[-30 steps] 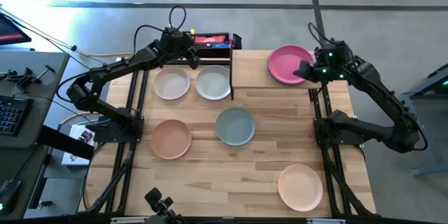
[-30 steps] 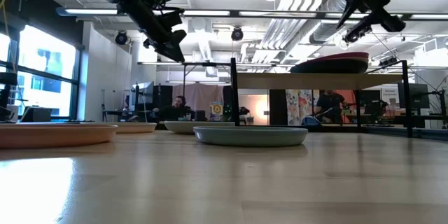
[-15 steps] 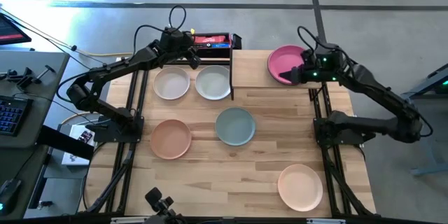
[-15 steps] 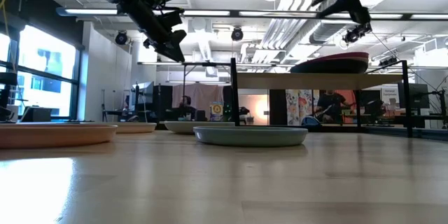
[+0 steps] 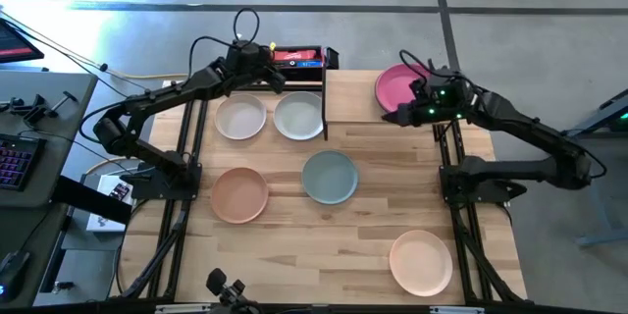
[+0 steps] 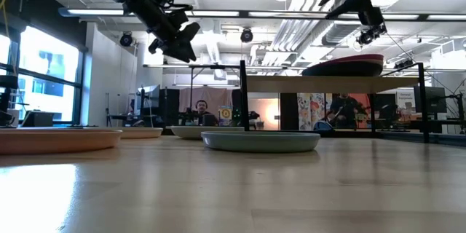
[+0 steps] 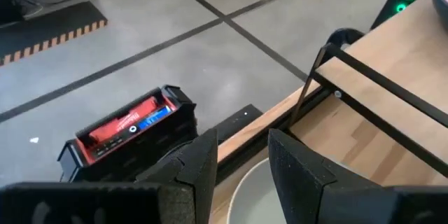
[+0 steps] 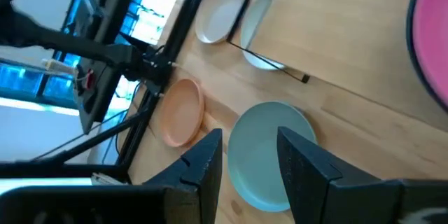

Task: Place and stack plates onto a shelf
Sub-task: Stack the white plate on top of the pink plate on the shelf

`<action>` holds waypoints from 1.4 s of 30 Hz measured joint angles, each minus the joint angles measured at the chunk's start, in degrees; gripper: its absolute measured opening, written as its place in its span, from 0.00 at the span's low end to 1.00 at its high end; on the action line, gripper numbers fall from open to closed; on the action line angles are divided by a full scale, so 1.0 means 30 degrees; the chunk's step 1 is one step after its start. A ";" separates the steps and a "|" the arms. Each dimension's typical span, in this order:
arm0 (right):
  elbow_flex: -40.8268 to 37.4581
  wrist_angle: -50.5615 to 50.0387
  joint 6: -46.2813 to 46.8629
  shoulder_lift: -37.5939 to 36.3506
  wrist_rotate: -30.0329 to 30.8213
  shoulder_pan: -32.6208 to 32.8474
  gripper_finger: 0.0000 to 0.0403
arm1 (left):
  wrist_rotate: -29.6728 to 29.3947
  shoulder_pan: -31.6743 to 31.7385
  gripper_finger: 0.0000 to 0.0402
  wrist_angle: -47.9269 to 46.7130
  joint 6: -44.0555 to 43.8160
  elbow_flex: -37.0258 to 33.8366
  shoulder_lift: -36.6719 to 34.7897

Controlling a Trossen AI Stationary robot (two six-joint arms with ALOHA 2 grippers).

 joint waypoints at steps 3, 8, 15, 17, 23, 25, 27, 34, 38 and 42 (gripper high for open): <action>0.0000 0.0000 0.1121 0.0570 0.0968 0.0453 0.29 | -0.0010 -0.0182 0.29 -0.0593 -0.0832 -0.0003 0.0000; 0.0000 0.0007 0.2075 0.1669 0.1248 0.1195 0.29 | -0.0071 -0.0297 0.29 -0.0585 -0.1445 -0.0003 0.0000; 0.0000 0.0963 0.2510 0.3039 0.0980 0.2570 0.29 | 0.0704 -0.0291 0.29 0.0086 -0.2145 0.0004 0.0153; 0.0000 0.1698 0.2501 0.3260 0.0920 0.2905 0.29 | 0.1159 -0.0102 0.29 -0.0370 -0.3224 0.0004 0.0331; 0.0000 0.4239 0.1955 0.3431 0.0492 0.3213 0.29 | 0.2252 0.0654 0.29 -0.1790 -0.5417 -0.0011 0.1565; 0.0000 0.4783 0.1772 0.3431 0.0457 0.3149 0.29 | 0.2915 0.0909 0.29 -0.1955 -0.5664 0.0003 0.2106; 0.0000 0.5139 0.1647 0.3431 0.0449 0.3140 0.29 | 0.3664 0.1115 0.29 -0.2210 -0.5763 -0.0011 0.2716; 0.0000 0.5151 0.1578 0.3431 0.0420 0.3136 0.29 | 0.4265 0.1105 0.29 -0.2110 -0.5487 -0.0010 0.4361; 0.0000 0.5151 0.1578 0.3431 0.0420 0.3133 0.29 | 0.4293 0.1080 0.29 -0.2188 -0.5273 -0.0003 0.5190; 0.0000 0.5151 0.1578 0.3431 0.0420 0.3140 0.29 | 0.4279 0.1080 0.29 -0.2196 -0.5247 -0.0003 0.5848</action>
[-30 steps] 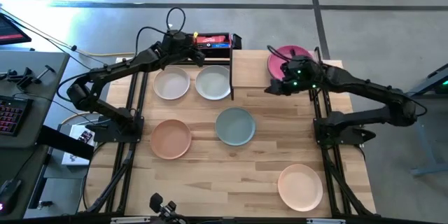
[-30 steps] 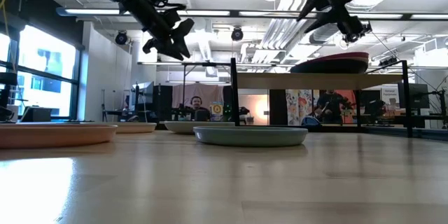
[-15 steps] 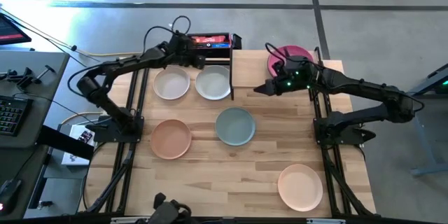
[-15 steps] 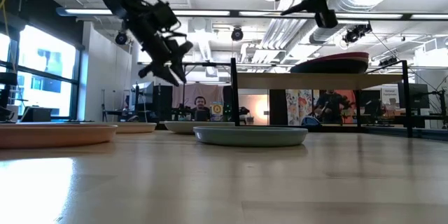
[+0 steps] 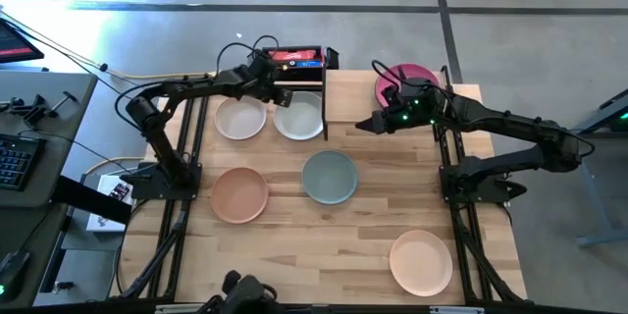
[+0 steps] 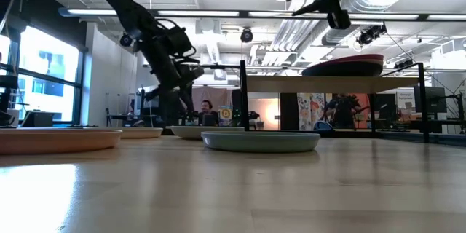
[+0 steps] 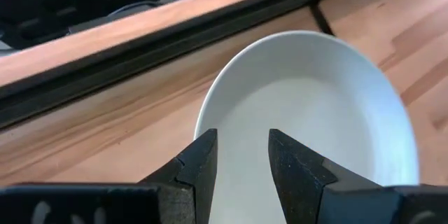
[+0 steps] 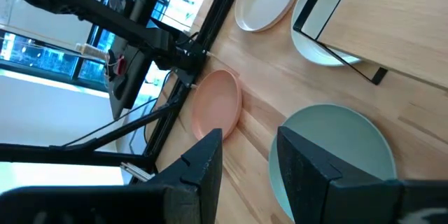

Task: Place and stack plates onto a shelf
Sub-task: Stack the white plate on top of the pink plate on the shelf

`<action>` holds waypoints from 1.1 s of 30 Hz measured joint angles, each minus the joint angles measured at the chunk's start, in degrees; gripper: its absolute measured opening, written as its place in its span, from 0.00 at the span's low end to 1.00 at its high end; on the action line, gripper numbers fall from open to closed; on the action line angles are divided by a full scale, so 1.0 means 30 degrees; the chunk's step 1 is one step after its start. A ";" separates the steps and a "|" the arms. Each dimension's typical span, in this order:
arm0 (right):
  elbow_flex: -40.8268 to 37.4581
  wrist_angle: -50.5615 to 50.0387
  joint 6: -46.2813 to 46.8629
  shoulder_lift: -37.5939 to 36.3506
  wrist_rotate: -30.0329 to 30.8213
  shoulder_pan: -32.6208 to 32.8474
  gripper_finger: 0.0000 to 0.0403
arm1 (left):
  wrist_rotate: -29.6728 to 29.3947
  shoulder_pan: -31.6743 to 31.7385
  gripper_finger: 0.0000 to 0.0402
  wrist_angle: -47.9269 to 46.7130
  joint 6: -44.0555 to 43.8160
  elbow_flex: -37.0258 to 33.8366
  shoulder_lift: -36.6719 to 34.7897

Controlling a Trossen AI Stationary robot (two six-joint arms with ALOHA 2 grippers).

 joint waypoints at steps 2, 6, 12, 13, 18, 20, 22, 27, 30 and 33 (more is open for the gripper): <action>0.0000 0.0000 0.0000 0.0000 0.0000 0.0000 0.29 | -0.0058 0.0000 0.29 -0.0036 0.0000 0.0000 0.0311; 0.0000 0.0000 0.0036 0.0000 0.0000 0.0000 0.29 | -0.0290 0.0000 0.29 -0.0025 0.0168 0.0000 0.0873; 0.0000 0.0000 0.0051 0.0000 0.0001 0.0007 0.29 | -0.0515 0.0000 0.29 -0.0032 0.0160 0.0000 0.1434; 0.0000 0.0000 0.0051 0.0000 0.0007 0.0007 0.29 | -0.0662 0.0000 0.29 0.0025 0.0165 0.0000 0.1498; 0.0000 0.0000 0.0051 0.0000 0.0003 0.0007 0.29 | -0.1032 0.0000 0.29 -0.0021 0.0164 0.0000 0.1851; 0.0000 0.0000 0.0058 0.0000 0.0007 0.0007 0.29 | -0.1042 0.0000 0.29 -0.0081 0.0160 0.0000 0.1975; 0.0000 0.0000 0.0058 0.0000 0.0007 0.0007 0.29 | -0.1029 -0.0007 0.29 -0.0040 0.0155 0.0007 0.2144; 0.0000 0.0000 0.0040 0.0000 0.0007 0.0007 0.29 | -0.0918 -0.0007 0.29 -0.0390 0.0147 0.0007 0.2180; 0.0000 0.0000 0.0015 0.0000 0.0013 0.0007 0.29 | -0.0918 -0.0002 0.29 -0.0431 0.0168 0.0007 0.2173; 0.0000 0.0001 0.0007 0.0000 0.0011 0.0007 0.29 | -0.0935 -0.0003 0.28 -0.0604 0.0168 0.0007 0.2241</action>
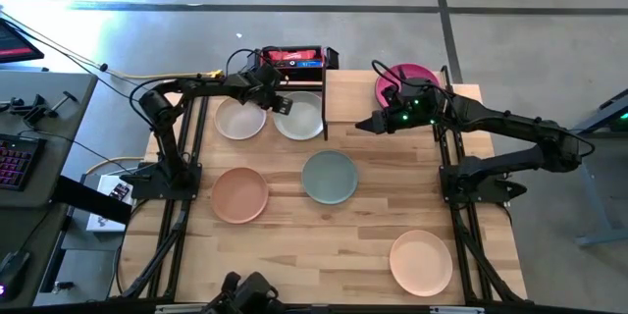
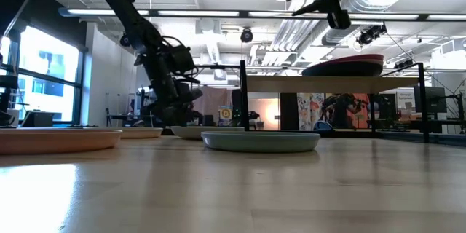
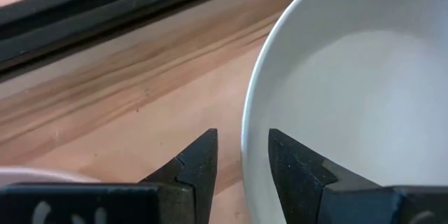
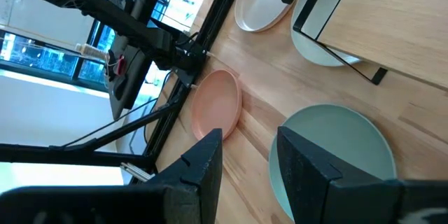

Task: Place and stack plates onto a shelf
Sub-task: Stack the white plate on top of the pink plate on the shelf

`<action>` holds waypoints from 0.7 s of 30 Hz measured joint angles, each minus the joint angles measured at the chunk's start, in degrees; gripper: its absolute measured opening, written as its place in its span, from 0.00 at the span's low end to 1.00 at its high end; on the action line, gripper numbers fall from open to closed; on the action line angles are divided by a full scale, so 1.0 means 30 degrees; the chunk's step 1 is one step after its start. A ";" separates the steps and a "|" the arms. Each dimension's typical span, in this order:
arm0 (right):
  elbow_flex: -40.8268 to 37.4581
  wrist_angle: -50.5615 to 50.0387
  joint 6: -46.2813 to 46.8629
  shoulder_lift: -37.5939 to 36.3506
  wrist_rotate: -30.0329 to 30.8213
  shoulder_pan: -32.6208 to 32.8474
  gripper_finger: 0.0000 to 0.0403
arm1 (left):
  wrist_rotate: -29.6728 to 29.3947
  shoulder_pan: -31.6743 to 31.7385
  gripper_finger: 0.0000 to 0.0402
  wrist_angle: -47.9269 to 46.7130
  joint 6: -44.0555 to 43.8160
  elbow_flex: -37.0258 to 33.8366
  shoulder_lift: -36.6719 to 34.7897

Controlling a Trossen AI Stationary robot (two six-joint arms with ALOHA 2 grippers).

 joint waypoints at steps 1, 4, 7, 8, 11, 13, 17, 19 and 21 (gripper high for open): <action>0.0000 -0.0001 0.0000 0.0000 0.0004 0.0000 0.29 | 0.0017 0.0001 0.28 -0.0020 0.0003 0.0000 0.0012; 0.0000 -0.0001 0.0001 0.0000 0.0004 0.0000 0.29 | 0.0017 -0.0077 0.22 0.0001 0.0153 0.0000 0.0012; 0.0000 0.0004 0.0007 0.0000 0.0007 0.0000 0.29 | 0.0028 -0.0132 0.12 0.0000 0.0160 0.0000 0.0012; 0.0000 -0.0001 0.0007 0.0000 0.0005 0.0000 0.29 | 0.0048 -0.0163 0.08 -0.0002 0.0160 0.0000 0.0012; 0.0000 0.0006 0.0000 0.0000 0.0011 0.0000 0.29 | 0.0199 -0.0266 0.02 0.0100 0.0132 0.0007 0.0005; 0.0000 0.0004 0.0000 0.0000 0.0011 0.0000 0.29 | 0.0319 -0.0308 0.02 0.0011 0.0138 0.0007 -0.0053; 0.0000 0.0007 0.0000 0.0000 0.0011 0.0005 0.29 | 0.0585 -0.0356 0.01 -0.0537 0.0152 0.0007 -0.0697; 0.0000 0.0026 -0.0007 0.0000 0.0011 0.0004 0.29 | 0.0235 -0.0362 0.01 -0.0803 0.0332 0.0007 -0.1219; 0.0000 0.0051 -0.0007 0.0000 0.0011 0.0000 0.29 | -0.0333 -0.0369 0.01 -0.1283 0.0531 -0.0007 -0.1845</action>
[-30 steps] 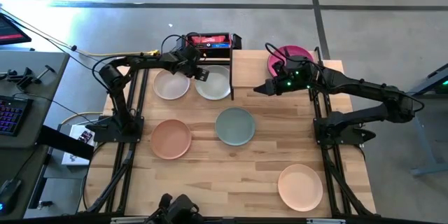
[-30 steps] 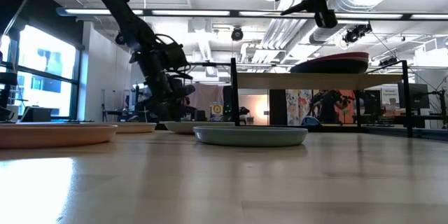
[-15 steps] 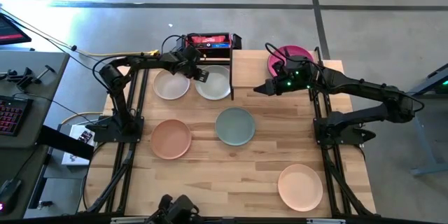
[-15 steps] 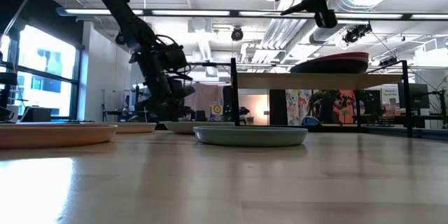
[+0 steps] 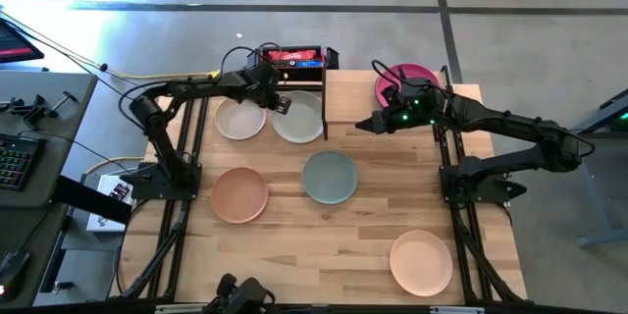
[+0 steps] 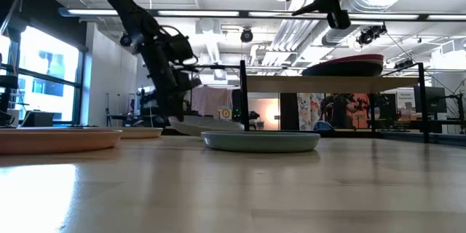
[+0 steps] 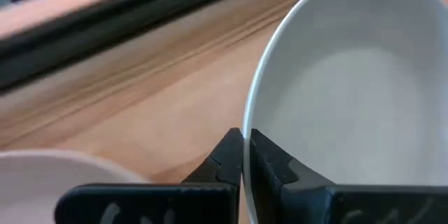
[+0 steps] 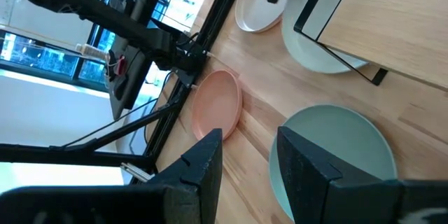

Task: Place and stack plates onto a shelf
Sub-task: Stack the white plate on top of the pink plate on the shelf

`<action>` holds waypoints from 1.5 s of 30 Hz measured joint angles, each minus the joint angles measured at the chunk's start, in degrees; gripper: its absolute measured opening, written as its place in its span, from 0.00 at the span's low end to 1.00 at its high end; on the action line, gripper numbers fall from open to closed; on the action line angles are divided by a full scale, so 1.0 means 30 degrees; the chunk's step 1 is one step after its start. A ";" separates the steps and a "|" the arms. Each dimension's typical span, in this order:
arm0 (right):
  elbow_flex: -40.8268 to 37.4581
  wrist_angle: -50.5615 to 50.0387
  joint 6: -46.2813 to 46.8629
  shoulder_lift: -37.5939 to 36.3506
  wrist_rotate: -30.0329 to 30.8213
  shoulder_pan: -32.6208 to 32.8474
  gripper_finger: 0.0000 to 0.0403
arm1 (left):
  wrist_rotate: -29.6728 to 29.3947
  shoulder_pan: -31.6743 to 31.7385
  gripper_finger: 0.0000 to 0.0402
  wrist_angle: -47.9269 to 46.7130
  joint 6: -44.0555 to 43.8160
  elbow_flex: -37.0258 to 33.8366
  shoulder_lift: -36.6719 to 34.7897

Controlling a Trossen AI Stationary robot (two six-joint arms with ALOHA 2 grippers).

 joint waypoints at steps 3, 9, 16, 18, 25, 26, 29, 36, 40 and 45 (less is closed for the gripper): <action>0.0000 0.0080 0.0000 0.0000 0.0001 0.0001 0.29 | -0.0833 0.0004 0.01 -0.0629 0.0168 -0.0001 -0.1163; 0.0000 0.0087 0.0000 0.0000 0.0004 0.0007 0.29 | -0.1961 0.0007 0.00 -0.1677 0.0396 -0.0001 -0.3786; 0.0000 0.0094 -0.0637 0.0000 -0.0054 0.0003 0.29 | -0.3601 0.0000 0.00 -0.3621 0.0671 -0.0001 -0.7237; 0.0000 0.0094 -0.1438 0.0000 -0.0096 0.0001 0.29 | -0.3607 0.0007 0.00 -0.4146 0.0671 -0.0001 -0.8232; 0.0000 0.0248 -0.1482 0.0000 0.0240 0.0000 0.29 | -0.3215 -0.0397 0.00 -0.4527 0.0816 -0.0001 -1.1630; 0.0000 0.0471 -0.1446 0.0000 0.0502 0.0000 0.29 | -0.3053 -0.0475 0.00 -0.4514 0.0828 -0.0001 -1.2071; 0.0000 0.1611 -0.0867 0.0000 0.0686 0.0000 0.29 | -0.2449 -0.0784 0.00 -0.4345 0.0639 -0.0001 -1.3187; 0.0000 0.6088 -0.1626 0.0000 0.0466 0.0007 0.29 | -0.1547 -0.2137 0.00 -0.3423 0.0069 0.0007 -1.4123; 0.0000 0.7291 -0.1709 0.0000 0.0466 0.0007 0.29 | -0.1338 -0.3112 0.00 -0.2548 -0.0035 0.0007 -1.3972; 0.0000 0.8621 -0.1782 0.0000 0.0454 0.0007 0.29 | -0.0982 -0.3883 0.00 -0.1859 0.0085 0.0068 -1.3840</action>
